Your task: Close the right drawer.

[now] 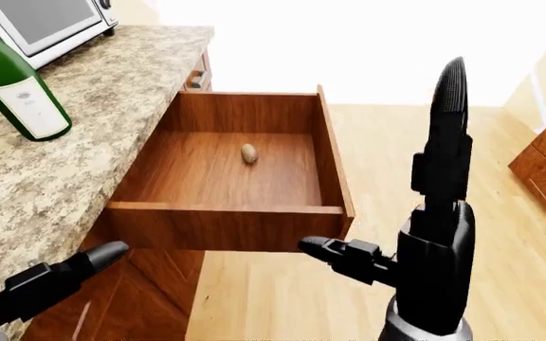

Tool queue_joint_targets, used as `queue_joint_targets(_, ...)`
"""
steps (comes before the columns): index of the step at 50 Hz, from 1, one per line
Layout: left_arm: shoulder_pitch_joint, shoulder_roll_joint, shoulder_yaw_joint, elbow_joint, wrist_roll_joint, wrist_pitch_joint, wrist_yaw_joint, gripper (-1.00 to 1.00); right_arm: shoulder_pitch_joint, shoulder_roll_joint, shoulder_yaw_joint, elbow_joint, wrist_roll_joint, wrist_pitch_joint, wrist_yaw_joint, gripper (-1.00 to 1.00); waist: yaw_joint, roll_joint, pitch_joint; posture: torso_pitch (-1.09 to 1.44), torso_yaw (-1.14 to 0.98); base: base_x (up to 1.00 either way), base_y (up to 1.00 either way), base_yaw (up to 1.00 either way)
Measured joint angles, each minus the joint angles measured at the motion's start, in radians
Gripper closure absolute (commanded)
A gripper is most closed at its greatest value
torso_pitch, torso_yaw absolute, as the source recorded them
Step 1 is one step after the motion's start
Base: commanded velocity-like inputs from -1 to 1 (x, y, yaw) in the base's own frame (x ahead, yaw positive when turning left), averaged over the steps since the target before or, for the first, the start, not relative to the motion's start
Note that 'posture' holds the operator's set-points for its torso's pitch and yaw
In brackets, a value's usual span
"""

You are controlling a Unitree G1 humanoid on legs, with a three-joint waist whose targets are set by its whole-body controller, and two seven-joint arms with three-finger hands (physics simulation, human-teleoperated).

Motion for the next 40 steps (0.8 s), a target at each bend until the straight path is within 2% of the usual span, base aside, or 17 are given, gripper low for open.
queue_joint_targets(4,-0.001,0.000,-0.001,-0.003,-0.002,0.001,0.000,-1.00,-0.019,-0.006,-0.018,0.016,0.011,0.011,0.024,-1.00,-0.002,0.003,0.001,0.00,0.00,0.00,0.00,0.00)
queue_joint_targets(10,-0.002,0.001,0.000,-0.001,-0.001,0.003,-0.003,-1.00,-0.078,-0.035,-0.104,0.012,0.036,0.050,0.056,-1.00,-0.003,0.006,0.000,0.00,0.00,0.00,0.00,0.00)
queue_joint_targets(19,-0.006,0.001,0.001,-0.002,-0.004,0.008,-0.004,-1.00,-0.146,-0.083,-0.197,0.031,0.083,0.101,0.088,-1.00,-0.005,0.005,-0.001,0.00,0.00,0.00,0.00,0.00)
queue_joint_targets(24,-0.003,0.001,-0.002,0.001,-0.003,0.007,-0.003,-1.00,-0.199,-0.134,-0.269,0.057,0.135,0.149,0.077,-1.00,-0.005,0.002,-0.002,0.00,0.00,0.00,0.00,0.00)
queue_joint_targets(29,-0.001,0.001,-0.005,0.001,-0.001,0.004,0.000,-1.00,-0.223,-0.185,-0.330,0.159,0.191,0.143,0.047,-1.00,-0.005,-0.003,-0.002,0.00,0.00,0.00,0.00,0.00)
queue_joint_targets(34,0.000,0.001,-0.004,0.000,0.000,0.004,0.000,-1.00,-0.228,-0.229,-0.381,0.329,0.213,0.081,-0.011,-1.00,-0.004,-0.006,0.001,0.00,0.00,0.00,0.00,0.00)
queue_joint_targets(40,-0.001,0.001,-0.003,-0.001,0.000,0.005,-0.002,-1.00,-0.255,-0.293,-0.396,0.624,0.197,-0.020,-0.115,-1.00,-0.005,-0.007,0.002,0.00,0.00,0.00,0.00,0.00)
